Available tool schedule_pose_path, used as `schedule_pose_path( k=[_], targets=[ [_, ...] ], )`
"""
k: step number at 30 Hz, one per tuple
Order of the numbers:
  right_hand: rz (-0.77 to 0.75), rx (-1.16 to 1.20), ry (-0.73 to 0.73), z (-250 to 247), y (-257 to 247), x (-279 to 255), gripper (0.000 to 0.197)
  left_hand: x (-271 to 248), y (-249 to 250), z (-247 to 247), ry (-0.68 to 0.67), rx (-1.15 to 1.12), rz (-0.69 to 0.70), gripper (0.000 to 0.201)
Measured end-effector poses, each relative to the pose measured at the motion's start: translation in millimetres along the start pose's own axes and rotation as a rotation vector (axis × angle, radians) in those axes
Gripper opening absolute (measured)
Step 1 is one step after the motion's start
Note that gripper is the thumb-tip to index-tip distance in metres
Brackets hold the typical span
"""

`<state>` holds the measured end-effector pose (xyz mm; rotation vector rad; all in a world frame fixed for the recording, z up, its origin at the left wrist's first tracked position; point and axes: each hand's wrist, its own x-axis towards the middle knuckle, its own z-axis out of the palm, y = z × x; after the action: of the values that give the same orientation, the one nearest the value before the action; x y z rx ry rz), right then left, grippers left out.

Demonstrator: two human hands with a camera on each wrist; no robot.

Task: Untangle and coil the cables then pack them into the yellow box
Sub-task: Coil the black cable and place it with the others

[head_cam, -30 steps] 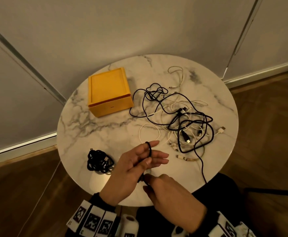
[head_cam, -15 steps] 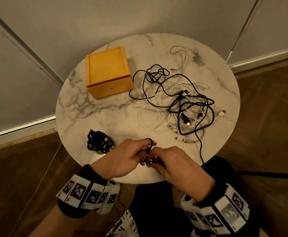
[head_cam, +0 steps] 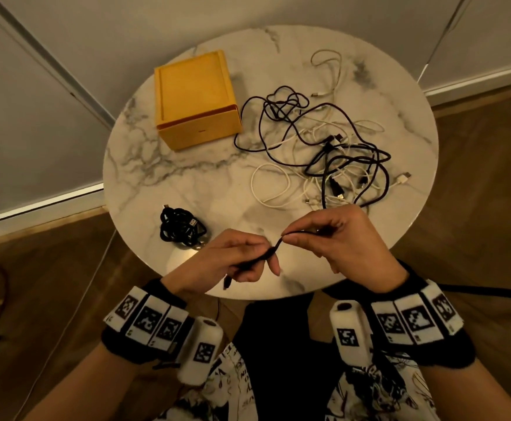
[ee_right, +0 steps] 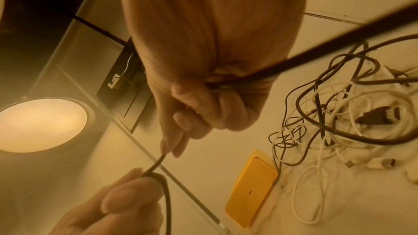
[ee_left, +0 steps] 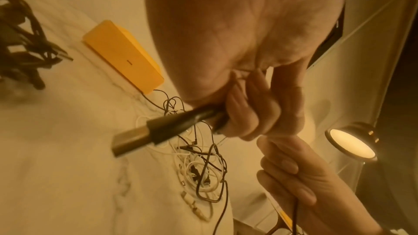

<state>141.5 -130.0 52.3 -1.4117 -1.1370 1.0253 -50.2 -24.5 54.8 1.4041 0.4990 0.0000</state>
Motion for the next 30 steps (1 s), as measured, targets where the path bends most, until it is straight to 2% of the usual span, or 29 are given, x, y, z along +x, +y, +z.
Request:
schedule_pose_path(
  k=[4, 8, 12, 16, 19, 23, 28, 30],
  targets=[
    [-0.043, 0.120, 0.013, 1, 1, 1, 0.019, 1, -3, 8, -0.019, -0.078, 0.002, 0.033],
    [-0.053, 0.151, 0.071, 1, 6, 5, 0.016, 5, -3, 13, -0.006, -0.122, 0.011, 0.036],
    [-0.023, 0.201, 0.147, 4, 12, 10, 0.014, 10, -5, 14, 0.090, -0.202, 0.101, 0.033],
    [0.000, 0.207, 0.187, 16, 19, 11, 0.017, 17, -5, 15, 0.167, -0.438, 0.203, 0.028],
    [-0.004, 0.108, 0.191, 26, 23, 7, 0.025, 22, -1, 12, 0.154, -0.541, 0.274, 0.035],
    [-0.026, -0.093, 0.126, 40, 28, 0, 0.032, 27, 4, 6, 0.178, -0.608, 0.301, 0.037],
    [-0.101, -0.352, 0.012, 49, 36, -5, 0.016, 34, 1, 9, 0.284, -0.582, 0.287, 0.034],
    [-0.100, -0.430, 0.002, 54, 37, -7, 0.016, 35, 1, 11, 0.313, -0.538, 0.280, 0.033]
  ],
)
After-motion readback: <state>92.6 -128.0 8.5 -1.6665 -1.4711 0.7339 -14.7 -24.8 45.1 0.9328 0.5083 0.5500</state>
